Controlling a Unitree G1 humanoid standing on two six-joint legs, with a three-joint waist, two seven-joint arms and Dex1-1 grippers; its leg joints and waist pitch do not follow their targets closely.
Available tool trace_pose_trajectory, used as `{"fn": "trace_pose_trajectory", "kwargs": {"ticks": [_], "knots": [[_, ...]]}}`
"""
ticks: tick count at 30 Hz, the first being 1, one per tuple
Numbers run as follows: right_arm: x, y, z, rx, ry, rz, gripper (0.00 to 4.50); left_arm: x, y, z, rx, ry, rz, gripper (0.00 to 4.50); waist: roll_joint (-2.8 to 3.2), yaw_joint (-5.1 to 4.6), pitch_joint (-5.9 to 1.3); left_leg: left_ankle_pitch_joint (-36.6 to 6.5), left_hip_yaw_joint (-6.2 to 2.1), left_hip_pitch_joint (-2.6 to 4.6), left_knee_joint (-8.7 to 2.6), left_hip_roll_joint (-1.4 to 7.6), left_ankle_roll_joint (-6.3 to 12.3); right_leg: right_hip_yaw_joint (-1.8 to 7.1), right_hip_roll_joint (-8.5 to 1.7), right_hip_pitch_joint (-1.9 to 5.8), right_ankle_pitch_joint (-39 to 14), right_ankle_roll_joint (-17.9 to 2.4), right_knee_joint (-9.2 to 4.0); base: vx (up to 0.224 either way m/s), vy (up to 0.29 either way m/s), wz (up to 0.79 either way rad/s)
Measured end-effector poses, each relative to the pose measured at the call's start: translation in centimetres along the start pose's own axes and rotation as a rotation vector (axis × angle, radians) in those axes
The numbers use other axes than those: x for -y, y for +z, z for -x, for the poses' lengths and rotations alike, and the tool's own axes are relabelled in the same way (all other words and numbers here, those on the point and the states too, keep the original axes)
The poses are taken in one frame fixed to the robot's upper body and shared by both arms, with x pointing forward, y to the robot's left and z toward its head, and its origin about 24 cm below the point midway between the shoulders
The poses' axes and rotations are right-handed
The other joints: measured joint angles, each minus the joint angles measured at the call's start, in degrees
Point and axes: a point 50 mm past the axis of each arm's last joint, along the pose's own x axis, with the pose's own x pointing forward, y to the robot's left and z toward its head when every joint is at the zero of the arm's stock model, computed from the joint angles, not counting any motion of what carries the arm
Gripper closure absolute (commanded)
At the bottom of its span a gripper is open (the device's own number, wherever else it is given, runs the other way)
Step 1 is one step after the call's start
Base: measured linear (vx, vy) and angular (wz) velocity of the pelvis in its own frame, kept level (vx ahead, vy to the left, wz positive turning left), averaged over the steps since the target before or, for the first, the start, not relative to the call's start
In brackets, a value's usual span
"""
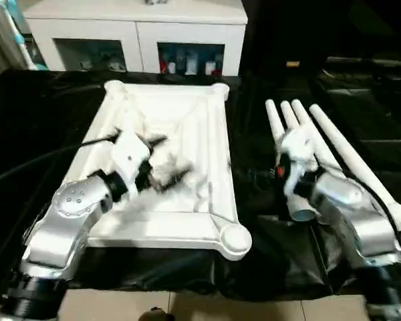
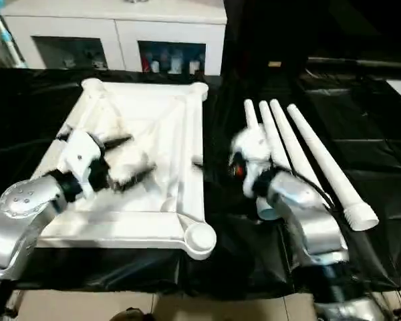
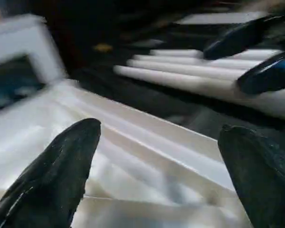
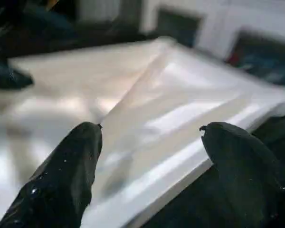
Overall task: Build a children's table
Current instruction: Rotate table base
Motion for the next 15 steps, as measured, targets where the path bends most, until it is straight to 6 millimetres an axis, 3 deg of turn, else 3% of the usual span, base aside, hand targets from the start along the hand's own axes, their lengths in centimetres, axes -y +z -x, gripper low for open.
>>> {"fn": "trace_pose_trajectory", "kwargs": {"ticks": [3, 9, 15], "knots": [[-0.8, 0.1, 0.9, -0.050, 0.111, 0.042, 0.64, 1.6, -0.3, 0.0, -0.031, -0.151, 0.005, 0.66, 0.00, 0.34, 0.00, 0.0, 0.09, 0.05, 0.00, 0.12, 0.06, -0.05, 0.02, 0.02, 0.0, 0.0, 0.02, 0.000, 0.000, 0.00], [-1.3, 1.1, 1.6, -0.068, 0.175, 0.108, 0.64, 3.5, -1.1, -0.1, -0.105, -0.299, -0.003, 1.15, -0.01, 0.70, 0.00, 0.1, 0.30, 0.55, 0.00, 0.21, 0.12, -0.03, -0.03, 0.35, 0.0, -0.1, 0.13, 0.000, 0.000, 0.00], [-1.8, 0.8, 2.1, -0.111, 0.220, 0.124, 0.64, 2.5, -3.2, -0.8, -0.237, -0.298, -0.033, 1.60, -0.12, 0.99, -0.05, 0.1, 0.44, 0.78, 0.00, 0.22, 0.11, 0.00, -0.12, 0.48, -0.1, 0.1, 0.13, 0.000, 0.000, 0.00]]}}
